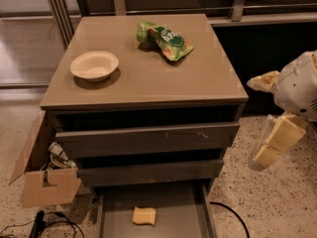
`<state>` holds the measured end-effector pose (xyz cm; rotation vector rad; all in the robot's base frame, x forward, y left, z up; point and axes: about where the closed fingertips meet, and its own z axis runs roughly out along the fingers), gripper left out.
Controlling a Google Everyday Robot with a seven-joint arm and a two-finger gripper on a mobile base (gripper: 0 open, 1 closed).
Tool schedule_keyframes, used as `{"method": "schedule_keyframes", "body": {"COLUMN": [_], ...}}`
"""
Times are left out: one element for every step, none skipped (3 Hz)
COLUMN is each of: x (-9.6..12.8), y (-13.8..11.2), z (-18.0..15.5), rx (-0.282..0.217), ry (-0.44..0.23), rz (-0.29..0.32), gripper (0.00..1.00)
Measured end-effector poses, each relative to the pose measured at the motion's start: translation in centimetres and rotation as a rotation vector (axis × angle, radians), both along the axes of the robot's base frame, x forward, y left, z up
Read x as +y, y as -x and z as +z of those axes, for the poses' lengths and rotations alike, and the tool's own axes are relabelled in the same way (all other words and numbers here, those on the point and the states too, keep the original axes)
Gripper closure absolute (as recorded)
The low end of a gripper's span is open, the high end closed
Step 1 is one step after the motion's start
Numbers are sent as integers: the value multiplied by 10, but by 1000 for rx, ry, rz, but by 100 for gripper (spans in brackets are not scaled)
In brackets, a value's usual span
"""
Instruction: Pick sponge from bottom drawer and place on counter
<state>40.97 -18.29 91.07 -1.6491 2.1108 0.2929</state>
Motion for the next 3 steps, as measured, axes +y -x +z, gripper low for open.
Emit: {"method": "schedule_keyframes", "body": {"x": [8,11,12], "y": [16,18,19], "z": [-26,-60,-60], "rx": [-18,-2,-3], "ry": [-100,-141,-138], "rz": [18,16,17], "gripper": [0,0,0]}}
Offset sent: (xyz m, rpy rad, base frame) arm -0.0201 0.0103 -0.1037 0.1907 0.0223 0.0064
